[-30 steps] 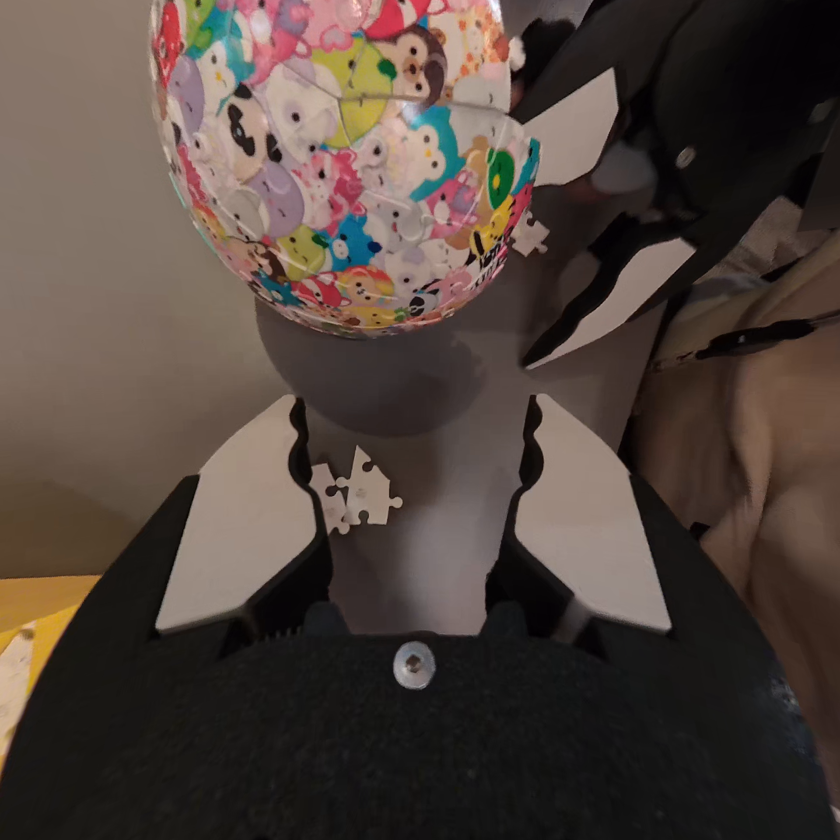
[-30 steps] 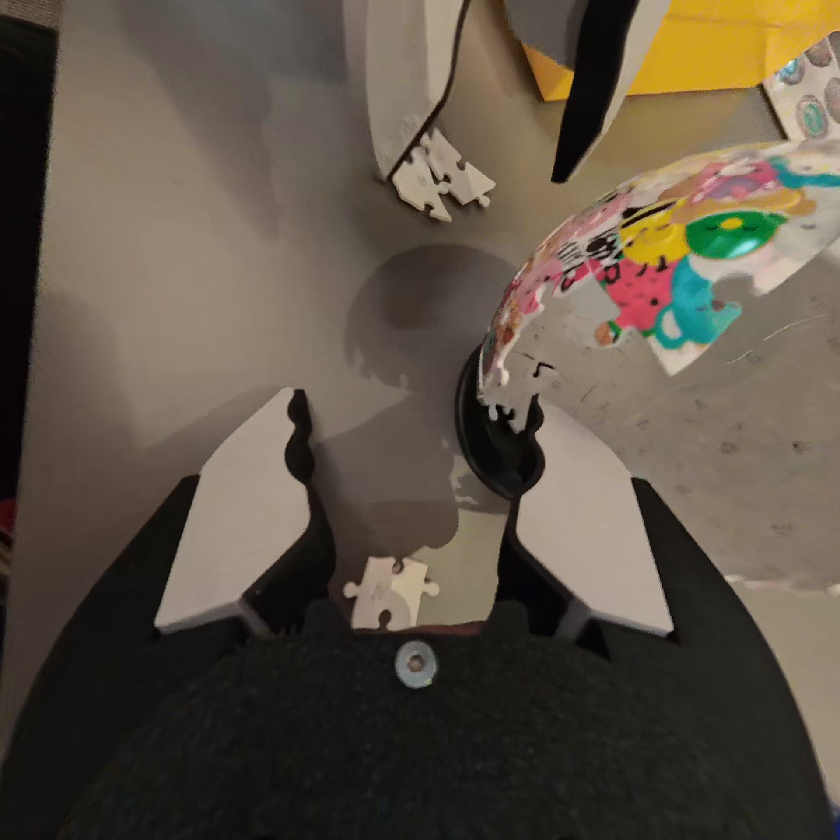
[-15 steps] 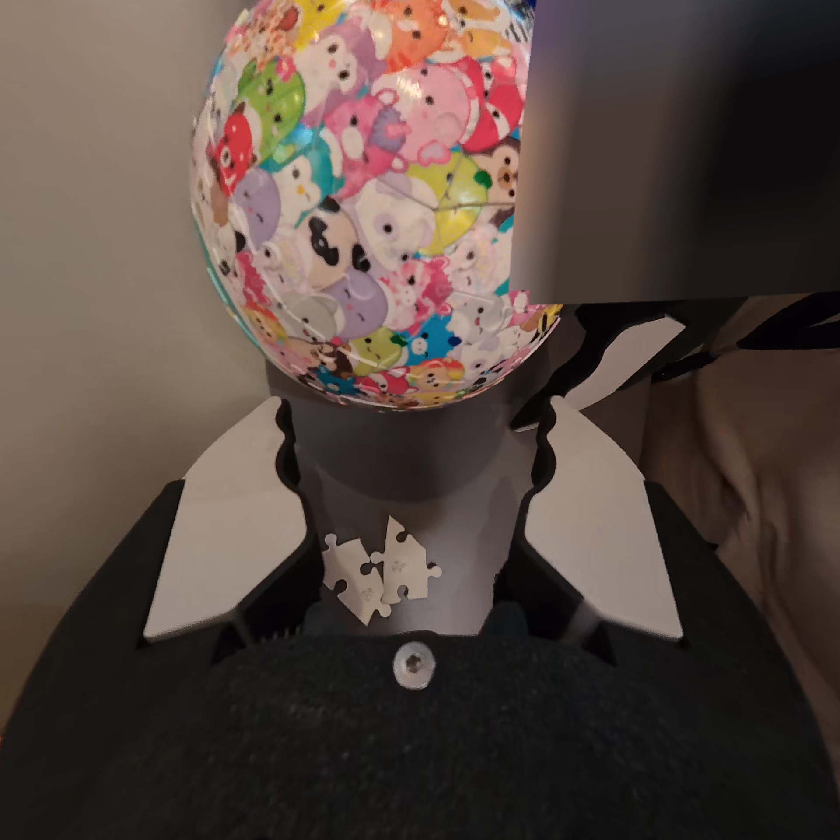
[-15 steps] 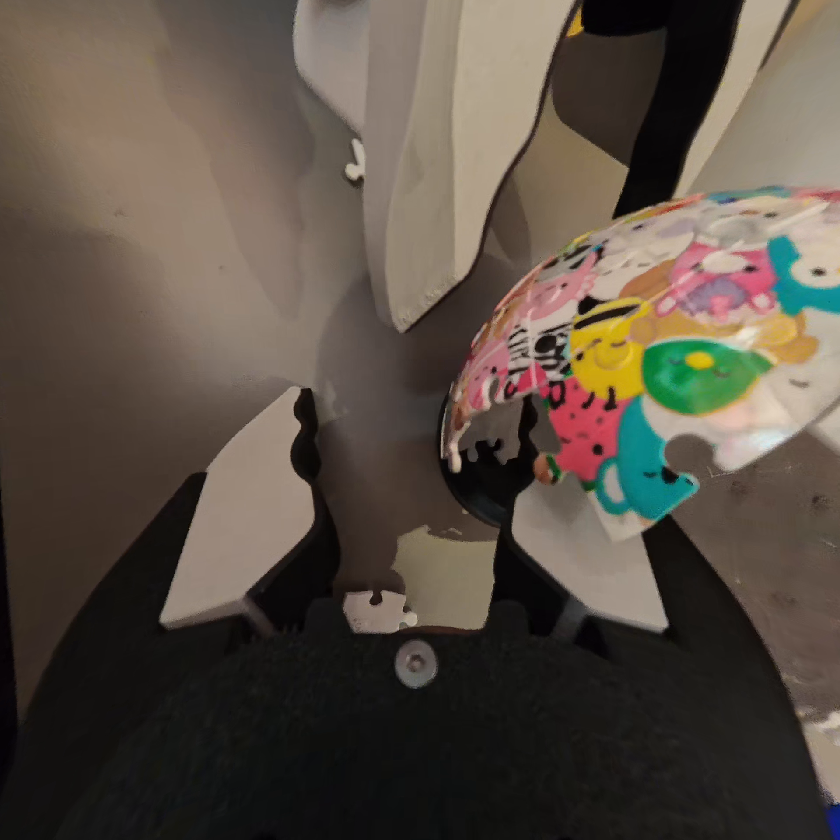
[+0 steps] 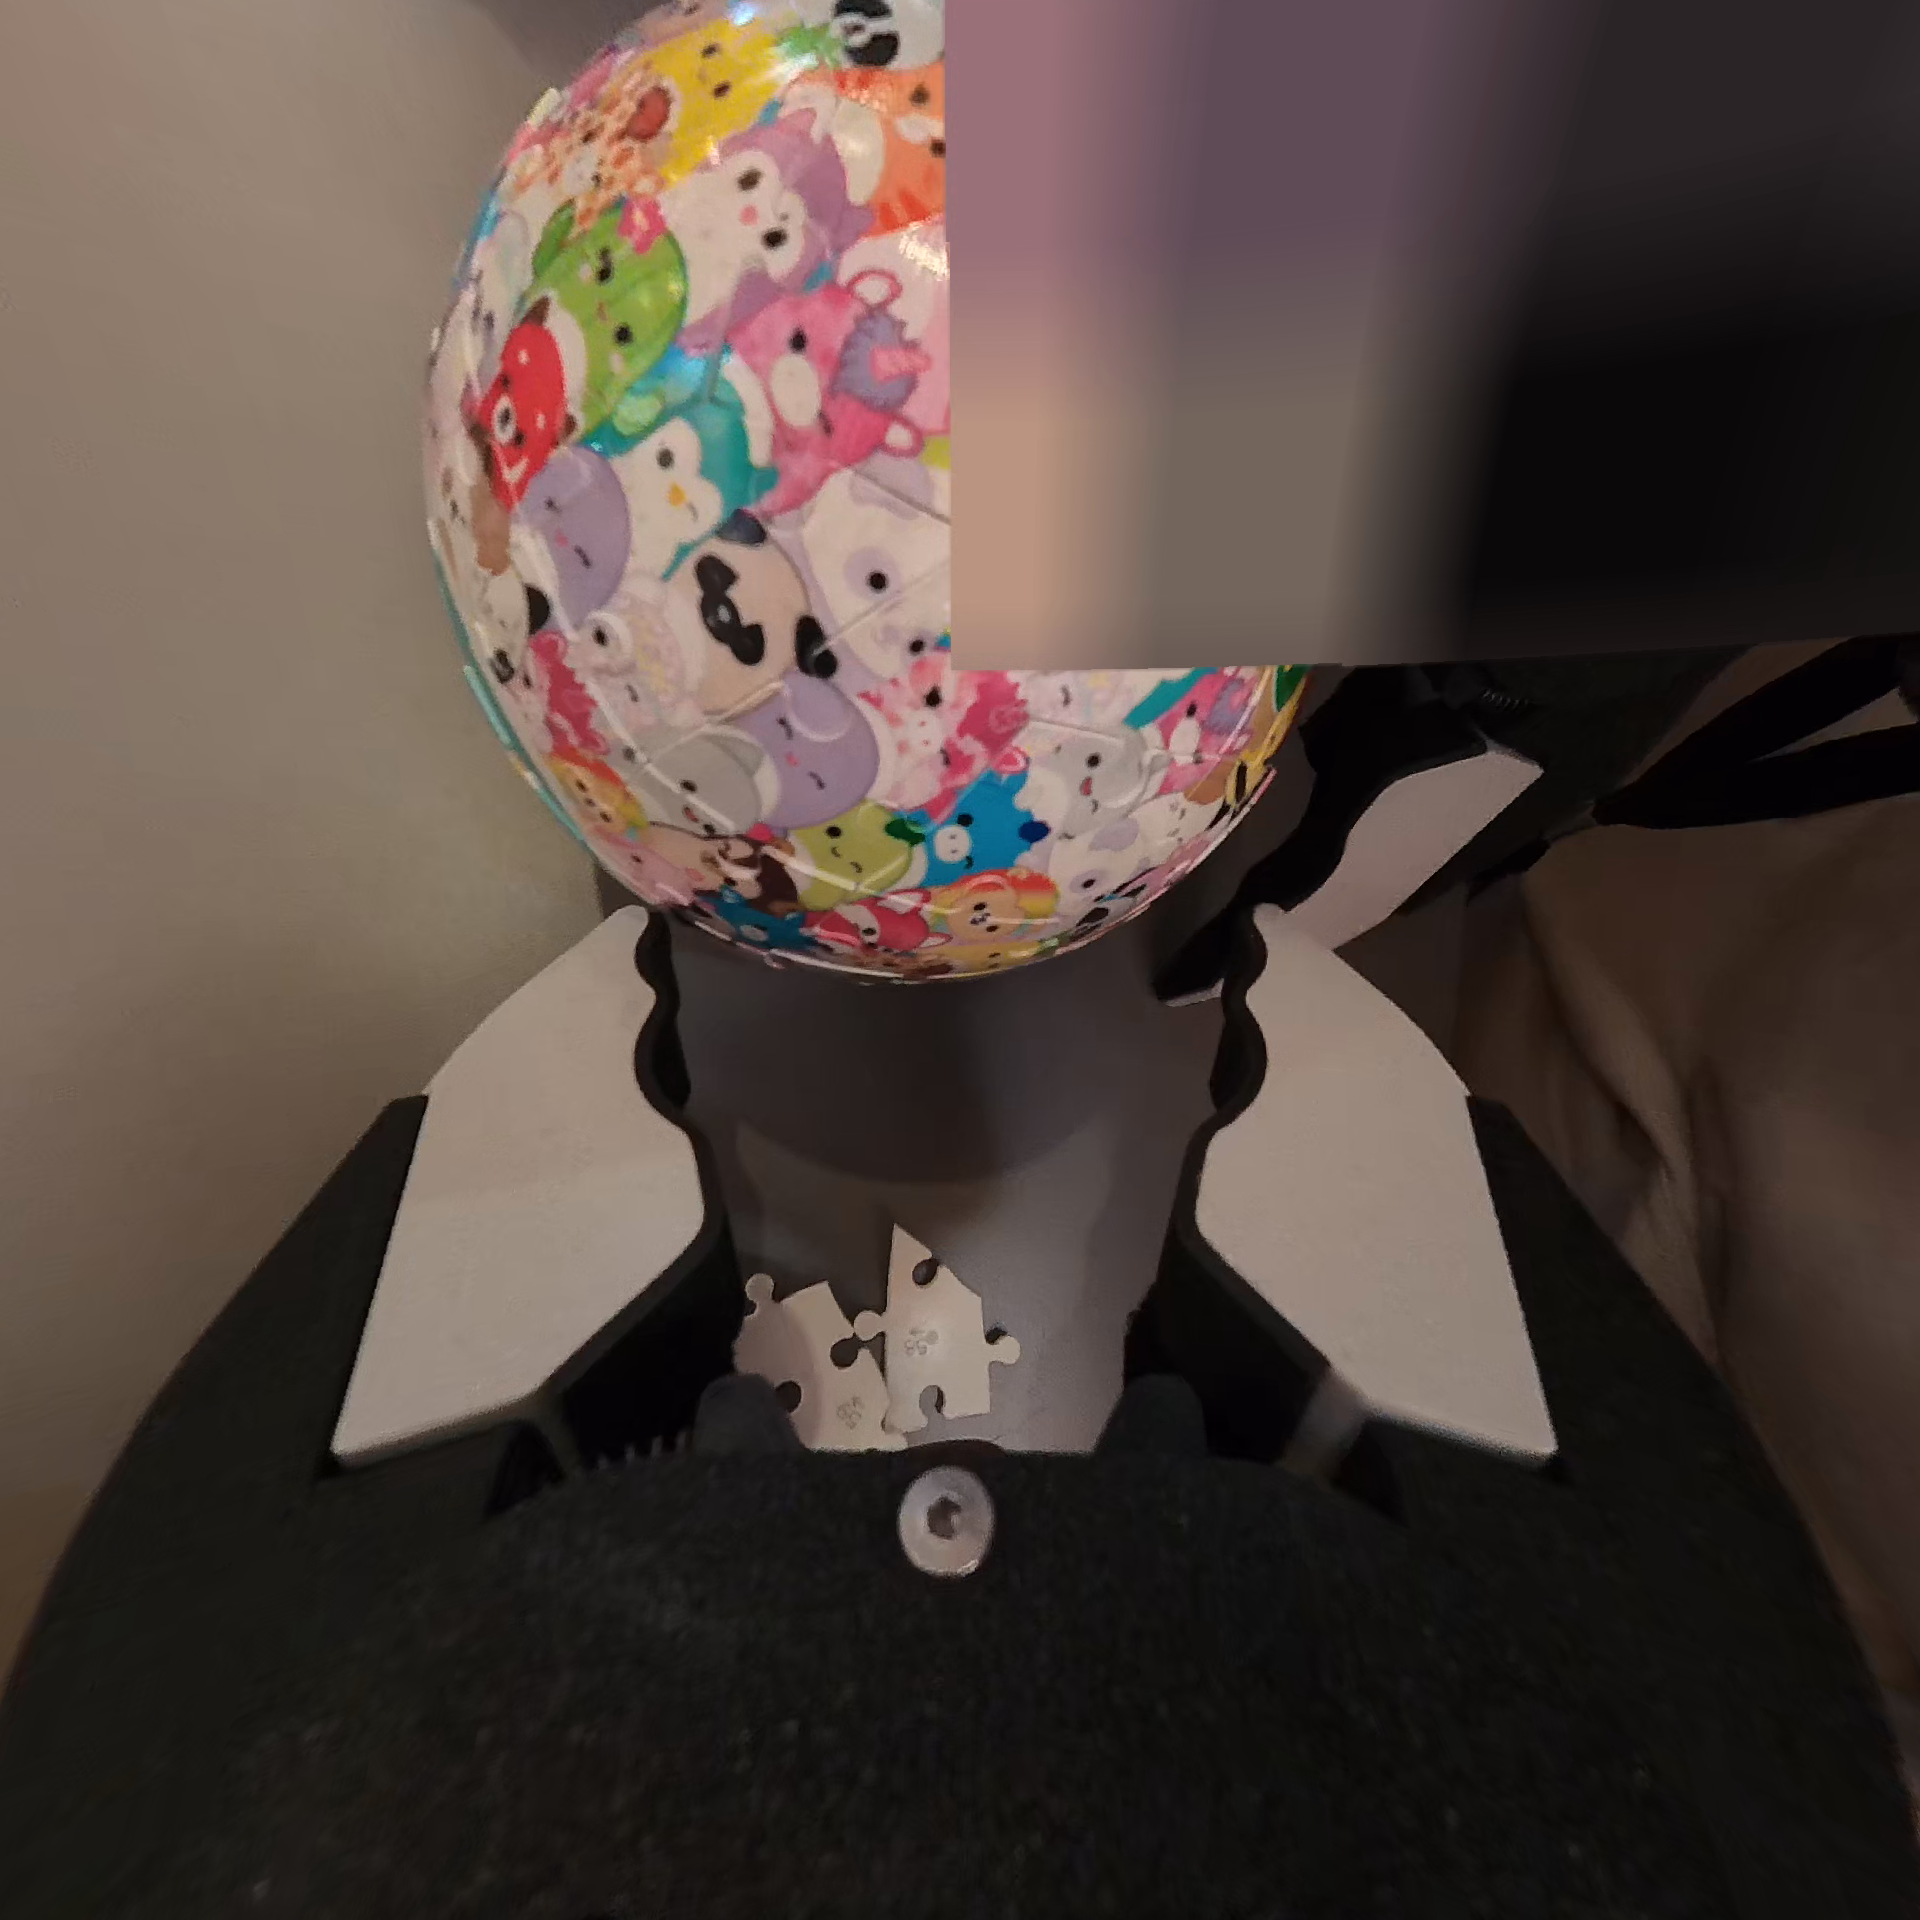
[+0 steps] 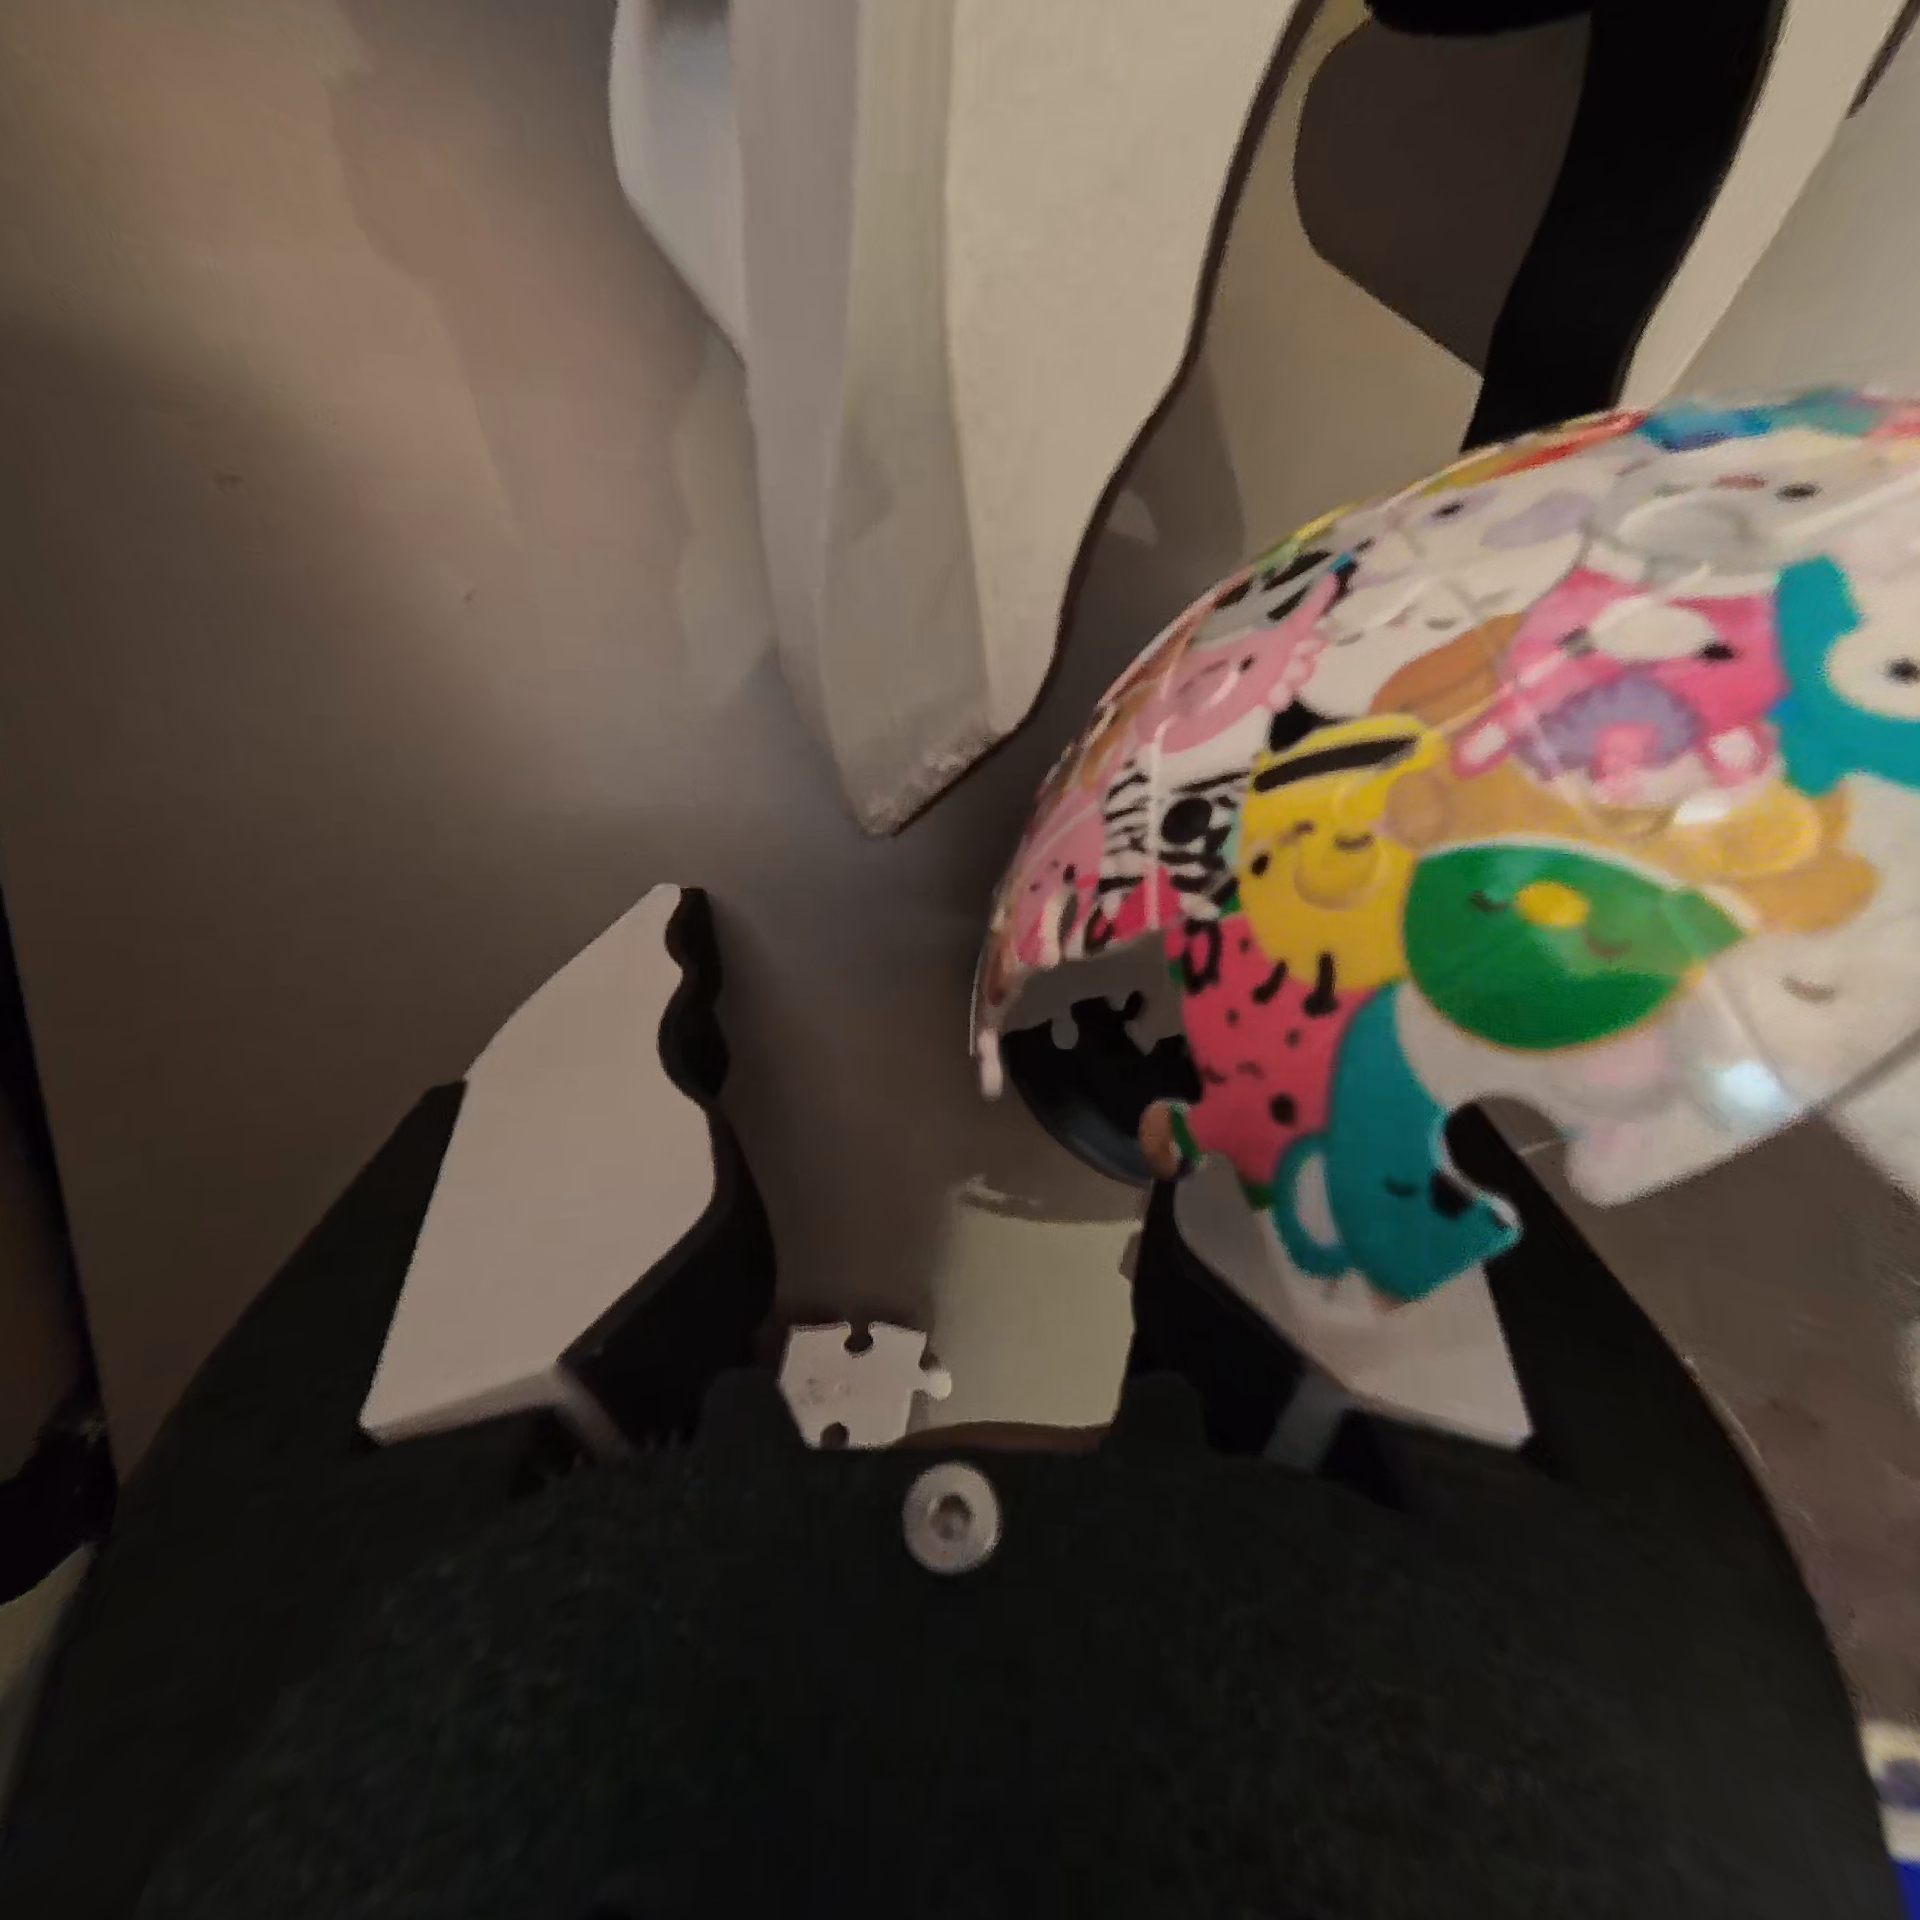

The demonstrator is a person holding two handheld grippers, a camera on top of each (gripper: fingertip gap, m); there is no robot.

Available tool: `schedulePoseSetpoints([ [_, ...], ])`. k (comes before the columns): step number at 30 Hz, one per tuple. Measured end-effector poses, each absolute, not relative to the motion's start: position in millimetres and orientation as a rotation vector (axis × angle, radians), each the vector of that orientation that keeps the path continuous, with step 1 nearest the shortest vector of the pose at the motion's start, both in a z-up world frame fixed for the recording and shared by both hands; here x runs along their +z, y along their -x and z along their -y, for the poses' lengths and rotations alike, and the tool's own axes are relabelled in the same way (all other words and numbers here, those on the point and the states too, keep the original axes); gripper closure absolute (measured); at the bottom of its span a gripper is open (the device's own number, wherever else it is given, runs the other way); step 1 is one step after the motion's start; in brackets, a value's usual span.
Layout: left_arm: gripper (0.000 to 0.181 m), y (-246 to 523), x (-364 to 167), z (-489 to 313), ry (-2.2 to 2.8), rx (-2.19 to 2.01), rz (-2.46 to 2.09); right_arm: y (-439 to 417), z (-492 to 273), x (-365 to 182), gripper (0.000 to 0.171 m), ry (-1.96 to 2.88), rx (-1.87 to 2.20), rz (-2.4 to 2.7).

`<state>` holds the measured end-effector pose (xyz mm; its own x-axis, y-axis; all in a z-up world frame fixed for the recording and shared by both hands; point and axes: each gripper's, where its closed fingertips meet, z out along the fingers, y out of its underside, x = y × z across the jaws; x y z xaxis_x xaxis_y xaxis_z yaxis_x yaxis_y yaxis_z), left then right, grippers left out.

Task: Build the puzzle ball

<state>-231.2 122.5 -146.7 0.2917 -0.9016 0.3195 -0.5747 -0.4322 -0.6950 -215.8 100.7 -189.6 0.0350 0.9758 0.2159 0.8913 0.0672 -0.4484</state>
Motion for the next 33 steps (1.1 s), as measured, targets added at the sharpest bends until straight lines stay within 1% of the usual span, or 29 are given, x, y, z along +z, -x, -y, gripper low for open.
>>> schedulePoseSetpoints([
  [4,0.082,230.4,-146.2,-121.6,2.113,-0.974,-1.322,215.5,-95.9,-193.0,0.093,1.904,0.311,1.906],
  [7,0.081,230.1,-146.2,-121.1,2.112,-0.966,-1.326,215.5,-97.3,-193.7,0.088,1.912,0.331,1.899],
  [11,0.081,230.1,-146.6,-121.3,2.112,-0.969,-1.325,216.1,-97.8,-193.9,0.088,1.900,0.342,1.906],
  [12,0.082,230.1,-146.5,-121.6,2.111,-0.972,-1.323,216.3,-97.7,-193.8,0.085,1.897,0.340,1.910],
  [16,0.083,230.6,-146.9,-122.9,2.114,-0.971,-1.321,217.0,-98.0,-191.5,0.093,1.858,0.279,1.929],
  [17,0.083,230.7,-146.7,-123.0,2.113,-0.970,-1.321,216.6,-98.5,-190.6,0.086,1.838,0.256,1.934],
  [18,0.083,230.8,-146.7,-123.1,2.113,-0.968,-1.320,216.0,-100.4,-189.3,0.083,1.821,0.227,1.928],
  [20,0.083,231.2,-146.5,-123.1,2.115,-0.967,-1.318,213.4,-102.1,-188.8,0.081,1.831,0.209,1.908],
  [22,0.083,231.0,-146.2,-123.3,2.114,-0.964,-1.317,211.9,-104.7,-189.1,0.076,1.857,0.213,1.876],
  [26,0.084,228.3,-145.4,-122.9,2.109,-0.972,-1.322,212.3,-102.4,-193.4,0.075,1.942,0.295,1.851],
  [28,0.084,226.9,-145.5,-122.3,2.106,-0.968,-1.328,213.3,-98.4,-195.0,0.080,1.958,0.342,1.869],
  [33,0.084,227.0,-146.8,-123.6,2.110,-0.950,-1.326,214.3,-97.5,-194.6,0.080,1.936,0.346,1.882],
])
